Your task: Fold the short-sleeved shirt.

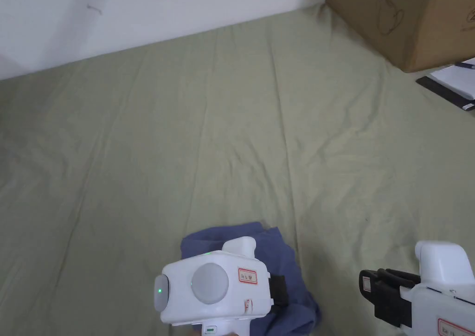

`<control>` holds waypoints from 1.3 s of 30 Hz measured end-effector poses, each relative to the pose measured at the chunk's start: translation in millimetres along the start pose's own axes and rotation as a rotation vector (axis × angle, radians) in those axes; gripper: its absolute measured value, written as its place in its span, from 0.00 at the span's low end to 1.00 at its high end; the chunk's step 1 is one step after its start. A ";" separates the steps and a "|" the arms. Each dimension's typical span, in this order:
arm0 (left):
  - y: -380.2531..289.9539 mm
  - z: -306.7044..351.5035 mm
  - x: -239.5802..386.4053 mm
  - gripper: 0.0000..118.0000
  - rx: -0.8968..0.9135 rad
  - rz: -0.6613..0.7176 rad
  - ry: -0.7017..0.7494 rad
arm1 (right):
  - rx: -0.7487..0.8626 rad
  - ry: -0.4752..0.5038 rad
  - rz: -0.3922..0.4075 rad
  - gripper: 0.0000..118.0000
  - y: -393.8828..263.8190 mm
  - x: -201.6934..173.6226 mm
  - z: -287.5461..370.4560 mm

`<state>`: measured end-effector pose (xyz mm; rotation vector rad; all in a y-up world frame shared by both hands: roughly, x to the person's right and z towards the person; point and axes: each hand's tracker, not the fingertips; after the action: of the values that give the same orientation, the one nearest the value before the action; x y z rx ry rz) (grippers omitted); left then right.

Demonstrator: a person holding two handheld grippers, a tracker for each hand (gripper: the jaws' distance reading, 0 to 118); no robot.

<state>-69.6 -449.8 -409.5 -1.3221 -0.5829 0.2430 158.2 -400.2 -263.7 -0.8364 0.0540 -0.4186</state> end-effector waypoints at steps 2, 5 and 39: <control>-0.6 5.3 1.6 0.02 0.005 -0.020 0.010 | -0.006 -0.004 0.005 0.00 1.7 -4.1 0.6; -1.0 26.3 -10.8 0.02 0.039 0.020 -0.071 | -0.021 -0.002 0.039 0.00 4.8 -16.0 -4.1; 8.1 19.7 -174.7 0.46 0.046 0.322 -0.445 | -0.237 -0.004 0.361 0.00 -2.2 -113.0 -149.7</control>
<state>-224.5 -516.2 -460.4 -1.3197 -0.7281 0.8243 22.4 -464.6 -376.0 -1.0373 0.2510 -0.0705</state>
